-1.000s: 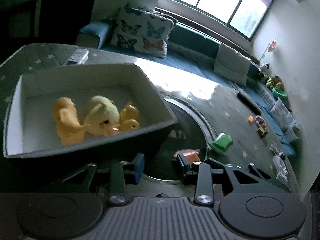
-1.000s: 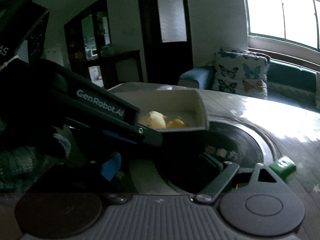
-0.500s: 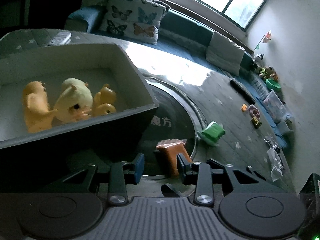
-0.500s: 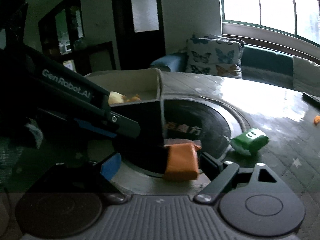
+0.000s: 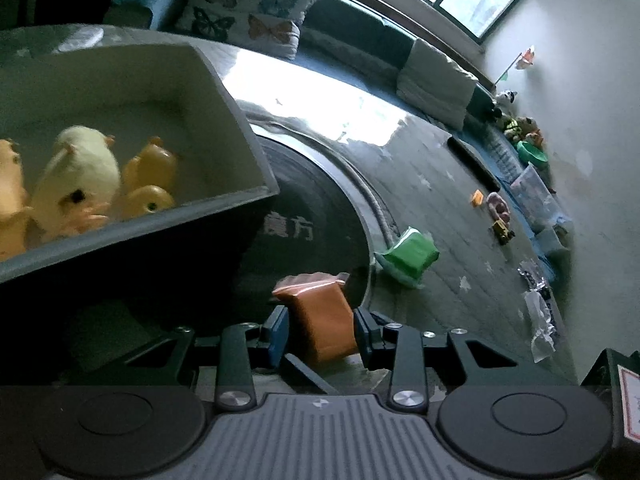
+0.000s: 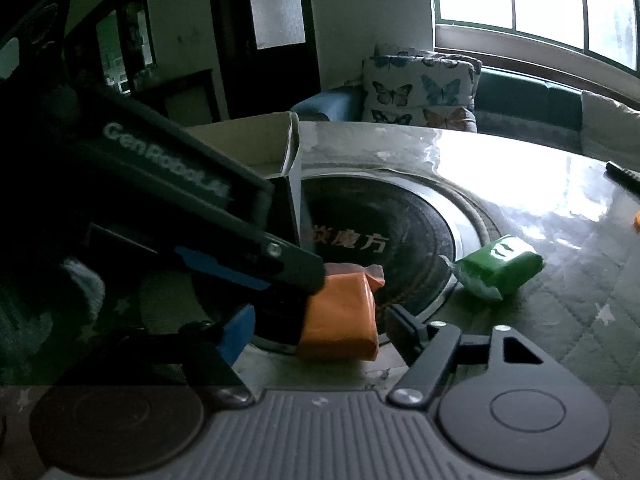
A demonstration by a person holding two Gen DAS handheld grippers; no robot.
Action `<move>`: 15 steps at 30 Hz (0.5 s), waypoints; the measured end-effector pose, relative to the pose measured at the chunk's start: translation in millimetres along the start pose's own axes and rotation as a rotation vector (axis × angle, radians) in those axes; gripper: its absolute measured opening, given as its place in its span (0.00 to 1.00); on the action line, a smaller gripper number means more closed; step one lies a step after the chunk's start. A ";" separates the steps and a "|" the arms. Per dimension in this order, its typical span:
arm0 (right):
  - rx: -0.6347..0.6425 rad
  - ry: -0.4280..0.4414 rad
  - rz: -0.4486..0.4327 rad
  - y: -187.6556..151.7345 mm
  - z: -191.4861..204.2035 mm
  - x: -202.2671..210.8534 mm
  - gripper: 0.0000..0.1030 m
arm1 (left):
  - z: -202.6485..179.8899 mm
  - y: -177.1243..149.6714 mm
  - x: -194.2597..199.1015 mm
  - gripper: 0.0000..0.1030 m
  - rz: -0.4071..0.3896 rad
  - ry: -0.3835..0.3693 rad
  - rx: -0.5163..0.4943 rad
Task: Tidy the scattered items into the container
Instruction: 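Move both grippers to the orange bag toy and close on it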
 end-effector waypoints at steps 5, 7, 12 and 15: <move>-0.001 0.007 0.010 -1.3 1.6 -7.0 0.61 | 0.9 0.7 -12.4 0.37 0.023 -0.022 0.023; -0.002 0.010 0.012 -0.7 2.7 -8.4 0.61 | 1.7 1.3 -16.2 0.37 0.030 -0.022 0.029; 0.002 -0.002 0.009 1.2 3.7 -12.1 0.59 | 1.8 4.4 -20.3 0.37 0.033 -0.026 0.030; 0.002 -0.008 0.012 1.5 3.8 -14.5 0.56 | 2.0 7.2 -20.0 0.37 0.027 -0.038 0.043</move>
Point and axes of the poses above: each gripper's, at about its wrist camera, not at the fingertips, and x roughly against the way its jaws point, z to its left, y to its top, the point moved 10 cm from there along -x, roughly the way its jaws point, and after that the axes turned 13 degrees about -y, right-handed, at the moved point
